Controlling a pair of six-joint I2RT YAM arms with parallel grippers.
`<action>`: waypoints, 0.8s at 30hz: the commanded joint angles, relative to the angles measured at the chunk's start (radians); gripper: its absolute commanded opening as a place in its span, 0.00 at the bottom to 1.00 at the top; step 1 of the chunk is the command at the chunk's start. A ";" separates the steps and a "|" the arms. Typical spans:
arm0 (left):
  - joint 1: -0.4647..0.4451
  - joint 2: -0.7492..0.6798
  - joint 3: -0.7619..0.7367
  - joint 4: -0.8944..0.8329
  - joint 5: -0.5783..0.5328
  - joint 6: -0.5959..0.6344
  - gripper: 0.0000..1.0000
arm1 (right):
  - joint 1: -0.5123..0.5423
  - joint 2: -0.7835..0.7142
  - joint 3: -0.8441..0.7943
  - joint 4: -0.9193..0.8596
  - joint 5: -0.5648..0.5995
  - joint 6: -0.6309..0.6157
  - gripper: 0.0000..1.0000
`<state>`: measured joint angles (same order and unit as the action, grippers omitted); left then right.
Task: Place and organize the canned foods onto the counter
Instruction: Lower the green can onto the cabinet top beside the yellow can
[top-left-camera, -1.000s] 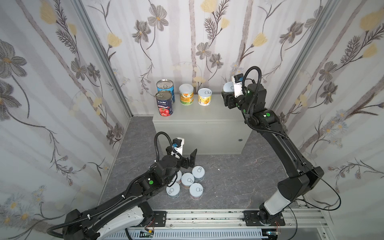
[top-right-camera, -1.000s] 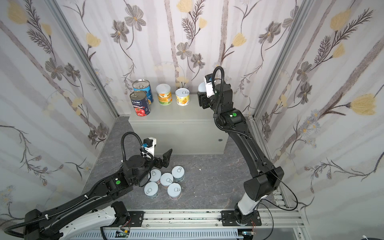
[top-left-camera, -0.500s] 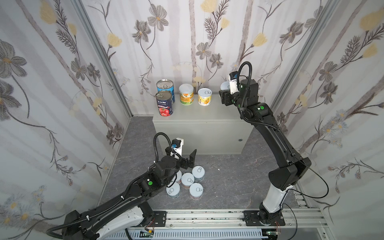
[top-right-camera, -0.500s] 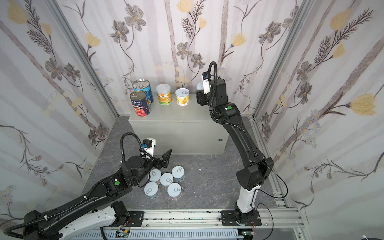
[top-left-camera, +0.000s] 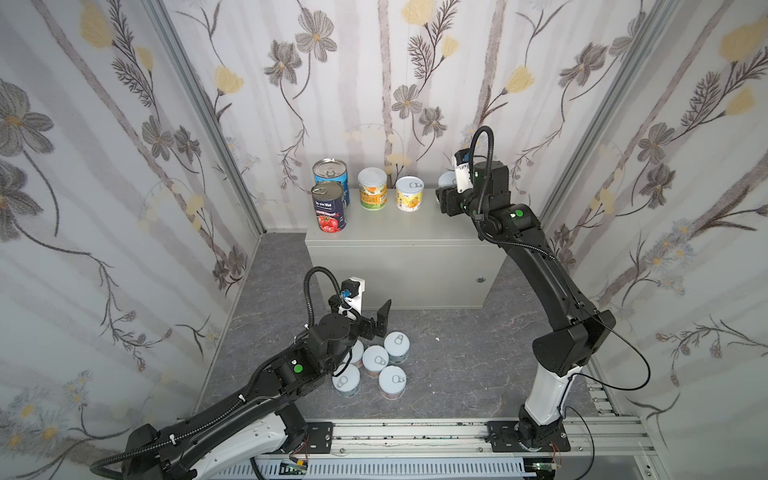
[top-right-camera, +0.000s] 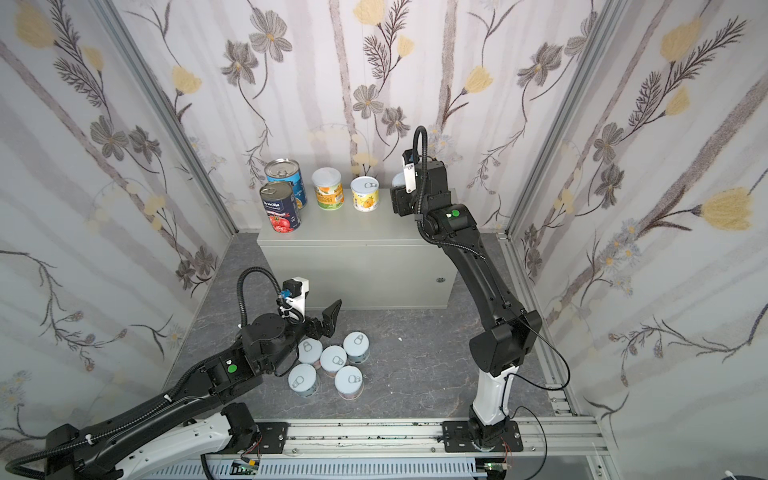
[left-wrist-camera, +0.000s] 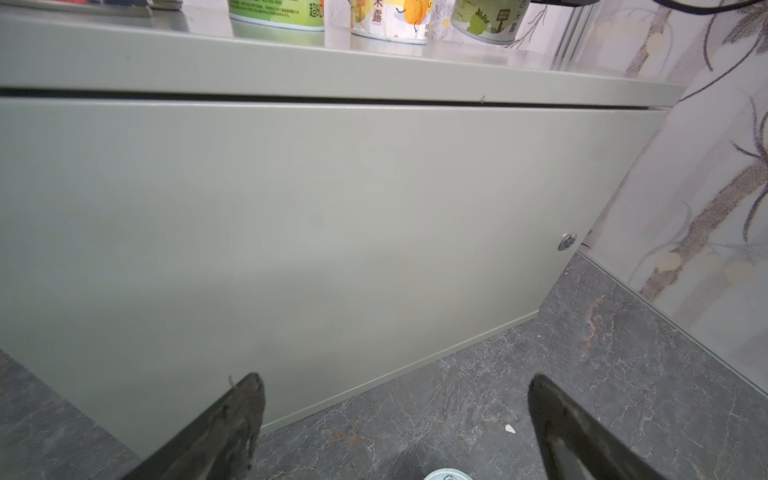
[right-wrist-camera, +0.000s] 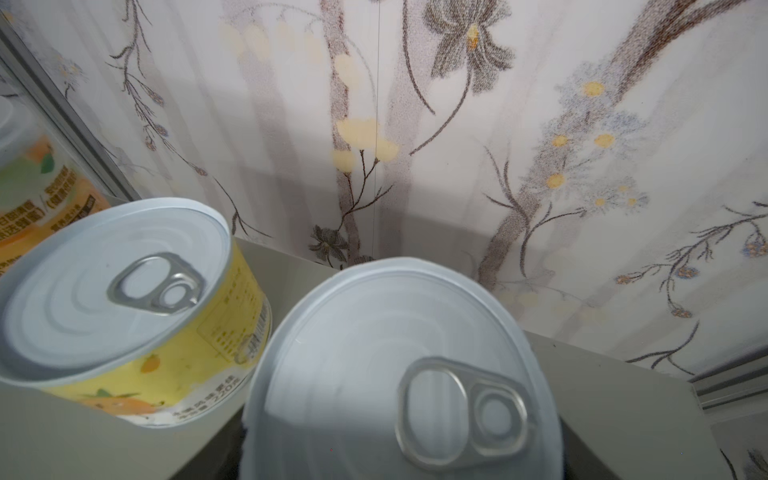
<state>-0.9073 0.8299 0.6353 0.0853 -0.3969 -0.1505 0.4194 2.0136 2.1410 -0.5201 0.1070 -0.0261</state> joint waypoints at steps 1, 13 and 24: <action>0.003 0.000 -0.002 0.009 -0.015 -0.006 1.00 | 0.000 0.005 0.014 0.037 0.006 0.010 0.67; 0.002 0.009 0.000 0.011 -0.014 -0.004 1.00 | 0.000 0.022 0.014 0.013 0.003 0.013 0.70; 0.002 0.015 0.003 0.014 -0.013 0.000 1.00 | 0.000 0.028 0.014 0.004 -0.006 0.019 0.71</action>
<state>-0.9062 0.8448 0.6350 0.0853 -0.3988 -0.1501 0.4187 2.0300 2.1487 -0.5297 0.1066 -0.0154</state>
